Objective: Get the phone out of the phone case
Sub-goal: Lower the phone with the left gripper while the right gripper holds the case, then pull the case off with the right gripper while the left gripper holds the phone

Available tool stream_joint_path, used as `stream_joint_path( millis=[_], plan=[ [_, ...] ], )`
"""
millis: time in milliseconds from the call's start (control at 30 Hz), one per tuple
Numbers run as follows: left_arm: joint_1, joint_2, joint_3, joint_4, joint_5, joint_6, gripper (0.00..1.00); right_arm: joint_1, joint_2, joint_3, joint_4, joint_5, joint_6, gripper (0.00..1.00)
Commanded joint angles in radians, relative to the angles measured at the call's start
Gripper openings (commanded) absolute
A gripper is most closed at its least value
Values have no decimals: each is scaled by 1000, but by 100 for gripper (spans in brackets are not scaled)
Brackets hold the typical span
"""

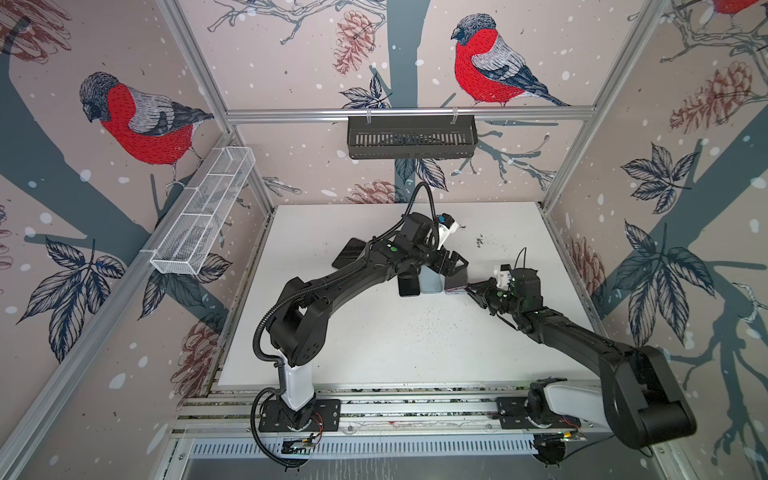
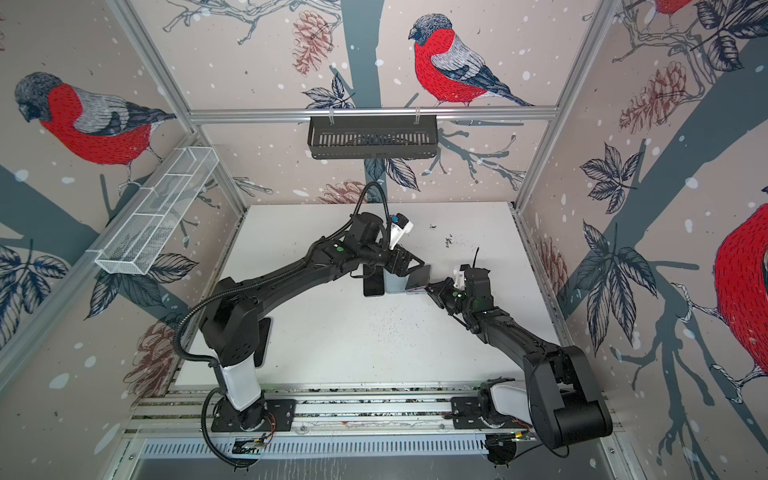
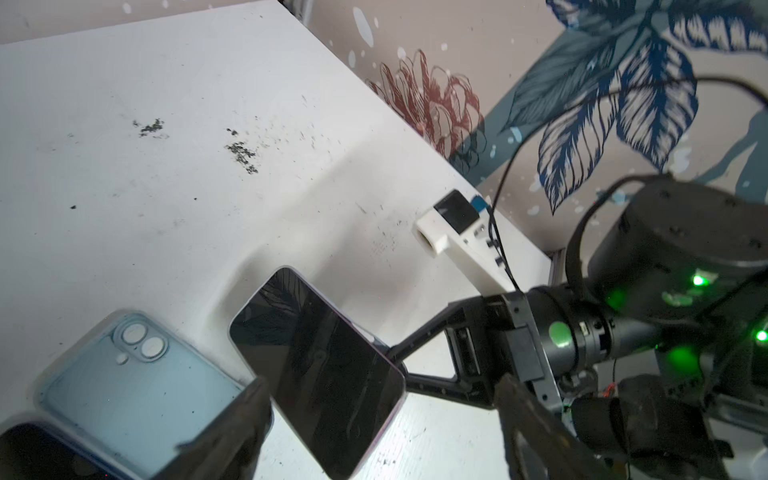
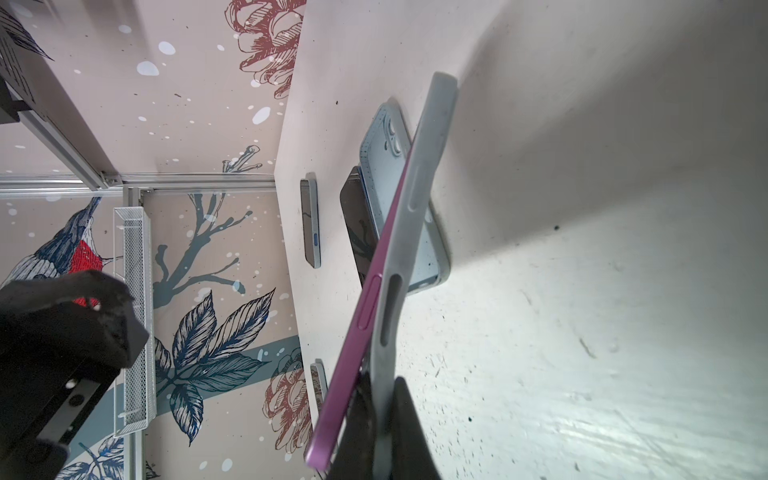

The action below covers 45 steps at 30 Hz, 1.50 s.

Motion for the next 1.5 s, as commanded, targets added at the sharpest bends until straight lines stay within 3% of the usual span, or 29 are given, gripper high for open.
stream_joint_path(
  millis=[0, 300, 933, 1467],
  plan=[
    [-27, 6, 17, -111, -20, 188, 84, -5, 27, 13, 50, -30, -11, 0],
    [-98, 61, 60, -219, -40, 333, 80, -7, 43, 25, 47, -40, -5, 0],
    [-136, 102, 30, -183, -328, 330, 61, -8, 45, 19, 72, -47, 15, 0],
    [-169, 129, 36, -163, -458, 310, 57, -6, 46, 19, 83, -60, 32, 0]
  ],
)
